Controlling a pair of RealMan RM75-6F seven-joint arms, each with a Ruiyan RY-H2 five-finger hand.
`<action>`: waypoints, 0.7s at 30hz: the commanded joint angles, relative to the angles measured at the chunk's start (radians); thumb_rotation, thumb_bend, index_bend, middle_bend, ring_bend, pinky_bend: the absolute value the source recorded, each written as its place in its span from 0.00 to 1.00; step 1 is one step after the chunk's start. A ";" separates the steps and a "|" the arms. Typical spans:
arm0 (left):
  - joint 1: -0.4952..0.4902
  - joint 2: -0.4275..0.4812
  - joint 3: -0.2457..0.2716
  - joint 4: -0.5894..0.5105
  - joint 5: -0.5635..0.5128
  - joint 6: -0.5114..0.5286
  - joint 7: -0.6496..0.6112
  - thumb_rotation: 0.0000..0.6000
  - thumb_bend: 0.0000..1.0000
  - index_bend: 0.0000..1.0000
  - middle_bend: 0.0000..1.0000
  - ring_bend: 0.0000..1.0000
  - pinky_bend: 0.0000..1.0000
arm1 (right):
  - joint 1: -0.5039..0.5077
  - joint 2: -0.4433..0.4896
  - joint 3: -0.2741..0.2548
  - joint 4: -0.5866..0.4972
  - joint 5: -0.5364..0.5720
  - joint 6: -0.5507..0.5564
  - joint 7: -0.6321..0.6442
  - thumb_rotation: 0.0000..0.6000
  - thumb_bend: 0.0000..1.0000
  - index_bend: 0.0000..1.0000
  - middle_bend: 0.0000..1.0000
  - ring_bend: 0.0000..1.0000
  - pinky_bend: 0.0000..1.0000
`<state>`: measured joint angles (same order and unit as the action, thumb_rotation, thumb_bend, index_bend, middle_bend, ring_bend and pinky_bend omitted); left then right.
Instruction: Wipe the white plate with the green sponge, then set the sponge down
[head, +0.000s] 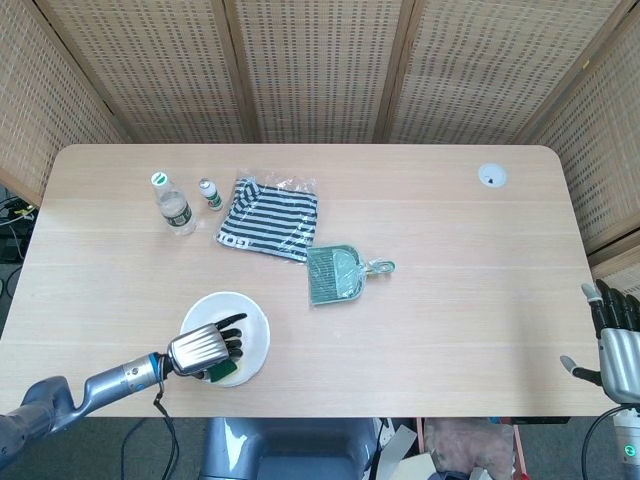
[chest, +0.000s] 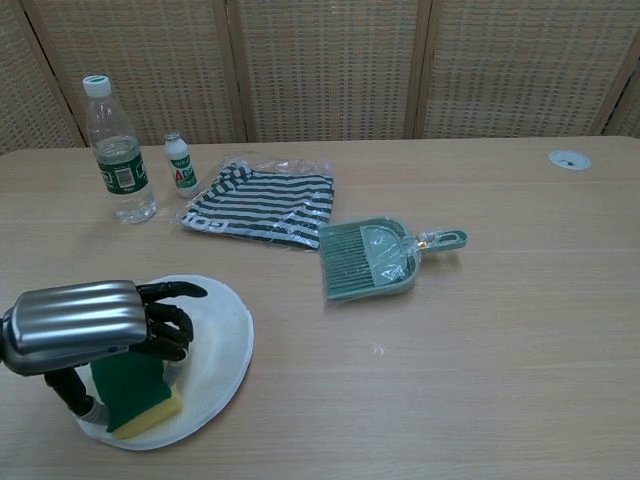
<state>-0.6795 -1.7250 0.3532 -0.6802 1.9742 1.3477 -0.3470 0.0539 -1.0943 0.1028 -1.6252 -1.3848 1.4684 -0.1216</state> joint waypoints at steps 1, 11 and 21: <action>0.000 0.010 -0.011 -0.003 0.000 0.027 -0.005 1.00 0.36 0.60 0.46 0.26 0.01 | 0.000 0.000 0.000 -0.001 -0.001 0.001 0.000 1.00 0.00 0.00 0.00 0.00 0.00; -0.005 0.022 -0.005 -0.040 -0.012 -0.046 0.022 1.00 0.36 0.60 0.46 0.26 0.02 | -0.001 0.001 -0.001 -0.002 -0.003 0.002 0.001 1.00 0.00 0.00 0.00 0.00 0.00; 0.003 -0.019 0.002 0.002 -0.012 -0.077 0.021 1.00 0.36 0.60 0.46 0.26 0.01 | 0.002 0.002 0.000 -0.001 0.002 -0.004 0.004 1.00 0.00 0.00 0.00 0.00 0.00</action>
<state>-0.6767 -1.7433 0.3544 -0.6792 1.9614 1.2716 -0.3256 0.0559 -1.0921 0.1029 -1.6258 -1.3832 1.4640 -0.1174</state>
